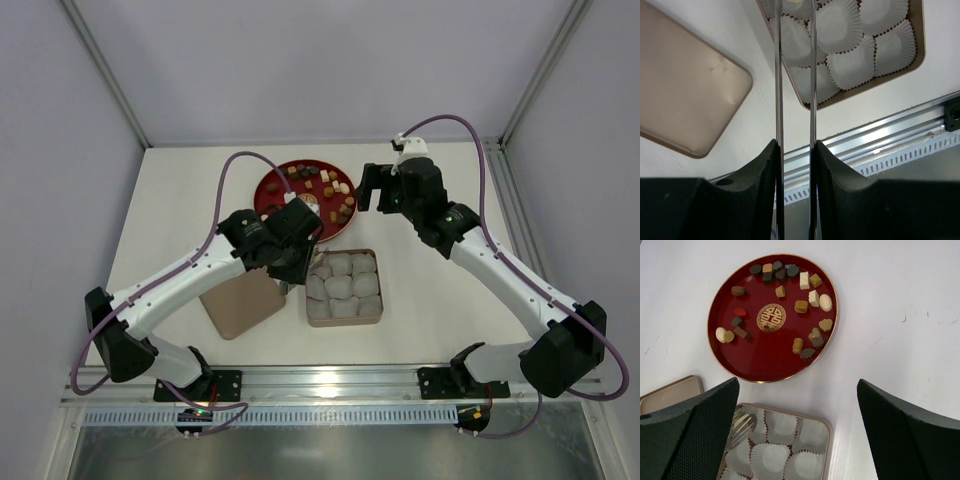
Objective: Pack the chocolate
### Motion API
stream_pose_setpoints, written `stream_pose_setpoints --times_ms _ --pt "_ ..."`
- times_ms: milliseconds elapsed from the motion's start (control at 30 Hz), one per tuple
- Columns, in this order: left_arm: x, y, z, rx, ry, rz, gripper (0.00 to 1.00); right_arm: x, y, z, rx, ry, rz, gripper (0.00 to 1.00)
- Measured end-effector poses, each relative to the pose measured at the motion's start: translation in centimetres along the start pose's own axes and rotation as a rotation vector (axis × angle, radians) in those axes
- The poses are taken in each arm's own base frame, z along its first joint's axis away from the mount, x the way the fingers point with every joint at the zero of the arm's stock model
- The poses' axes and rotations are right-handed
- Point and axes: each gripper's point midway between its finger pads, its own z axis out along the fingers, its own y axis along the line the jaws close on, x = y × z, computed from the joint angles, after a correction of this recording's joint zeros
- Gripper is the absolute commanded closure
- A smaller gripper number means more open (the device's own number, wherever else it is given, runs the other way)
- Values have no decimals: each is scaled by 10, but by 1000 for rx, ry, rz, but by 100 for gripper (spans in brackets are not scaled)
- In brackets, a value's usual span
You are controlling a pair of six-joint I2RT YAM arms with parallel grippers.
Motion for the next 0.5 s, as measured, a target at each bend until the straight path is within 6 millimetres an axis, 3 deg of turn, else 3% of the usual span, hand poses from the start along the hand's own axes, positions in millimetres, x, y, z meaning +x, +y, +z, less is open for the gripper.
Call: stream_pose_setpoints --times_ms 500 --pt "3 2 9 -17 4 -10 69 1 0 0 1 5 -1 0"
